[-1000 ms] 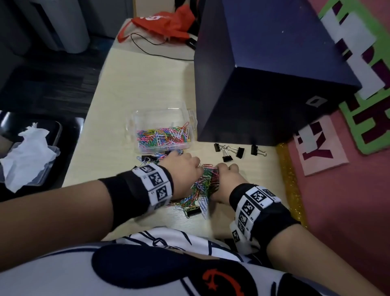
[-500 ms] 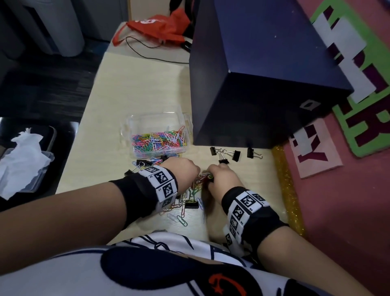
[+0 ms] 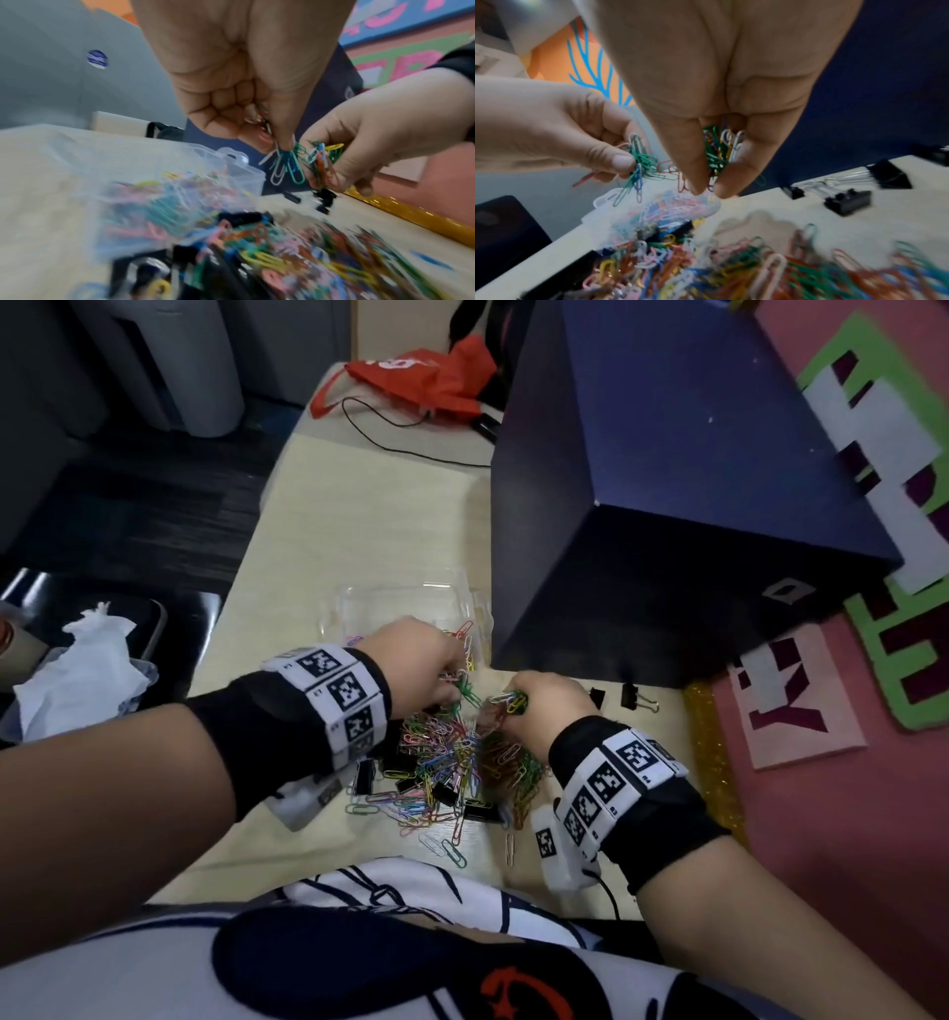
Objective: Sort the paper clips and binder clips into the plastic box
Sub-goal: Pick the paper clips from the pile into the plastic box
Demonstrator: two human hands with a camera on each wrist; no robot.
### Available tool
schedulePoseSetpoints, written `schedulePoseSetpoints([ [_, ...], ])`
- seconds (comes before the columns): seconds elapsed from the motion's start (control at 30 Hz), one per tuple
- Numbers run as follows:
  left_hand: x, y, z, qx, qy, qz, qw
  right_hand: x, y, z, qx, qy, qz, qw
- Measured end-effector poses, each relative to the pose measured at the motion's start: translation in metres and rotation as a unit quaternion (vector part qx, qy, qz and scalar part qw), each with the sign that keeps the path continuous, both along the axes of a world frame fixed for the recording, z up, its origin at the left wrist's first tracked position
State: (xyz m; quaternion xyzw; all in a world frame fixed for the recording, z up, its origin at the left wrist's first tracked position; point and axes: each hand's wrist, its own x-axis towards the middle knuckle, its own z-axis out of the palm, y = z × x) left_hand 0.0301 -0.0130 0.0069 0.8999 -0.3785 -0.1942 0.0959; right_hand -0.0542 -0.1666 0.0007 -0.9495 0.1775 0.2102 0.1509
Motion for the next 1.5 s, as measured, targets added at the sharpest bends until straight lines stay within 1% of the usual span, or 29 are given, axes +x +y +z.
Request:
schedulePoseSetpoints([
  [0.17,0.026,0.021,0.008,-0.015,-0.037,0.051,0.998,0.031,0.019,0.007,0.048,-0.051,0.016,0.997],
  [0.27,0.036,0.029,0.005,-0.003,-0.042,0.072,0.996,0.046,0.028,0.011,0.092,-0.090,-0.019,0.992],
  [0.33,0.040,0.033,0.000,0.002,-0.031,0.085,0.996,0.052,0.030,0.015,0.105,-0.084,-0.023,0.991],
  [0.4,0.041,0.035,-0.005,0.013,-0.018,0.090,0.996,0.051,0.030,0.020,0.075,-0.059,0.002,0.995],
  [0.47,0.038,0.036,-0.009,0.024,-0.025,0.083,0.996,0.041,0.030,0.026,0.041,-0.028,0.026,0.998],
  [0.5,0.035,0.036,-0.009,0.023,-0.033,0.073,0.997,0.034,0.030,0.026,0.025,0.000,0.047,0.999],
  [0.57,0.024,0.032,-0.010,0.017,-0.036,0.038,0.998,0.018,0.033,0.019,-0.014,0.086,0.110,0.990],
  [0.63,0.008,0.026,-0.010,0.028,-0.030,-0.033,0.999,0.001,0.038,0.009,-0.043,0.167,0.155,0.973],
  [0.7,-0.010,0.019,-0.011,0.062,-0.023,-0.117,0.991,-0.013,0.040,-0.003,-0.063,0.206,0.162,0.963],
  [0.8,-0.030,0.014,-0.016,0.103,-0.009,-0.211,0.972,-0.027,0.042,-0.011,-0.070,0.215,0.150,0.962],
  [0.93,-0.046,0.010,-0.024,0.157,-0.017,-0.281,0.947,-0.038,0.042,-0.011,-0.084,0.192,0.128,0.969],
  [1.03,-0.052,0.009,-0.030,0.173,-0.050,-0.301,0.937,-0.042,0.043,-0.014,-0.090,0.192,0.118,0.970],
  [1.1,-0.054,0.009,-0.034,0.155,-0.070,-0.298,0.939,-0.044,0.043,-0.014,-0.086,0.188,0.112,0.972],
  [1.2,-0.056,0.009,-0.037,0.137,-0.080,-0.278,0.948,-0.047,0.043,-0.013,-0.074,0.157,0.113,0.978],
  [1.33,-0.055,0.004,-0.038,0.131,-0.096,-0.265,0.951,-0.049,0.043,-0.016,-0.068,0.122,0.121,0.983],
  [1.4,-0.053,0.004,-0.038,0.139,-0.092,-0.266,0.949,-0.049,0.041,-0.016,-0.068,0.119,0.116,0.984],
  [1.5,-0.047,0.005,-0.036,0.134,-0.062,-0.259,0.954,-0.050,0.032,-0.013,-0.053,0.126,0.078,0.988],
])
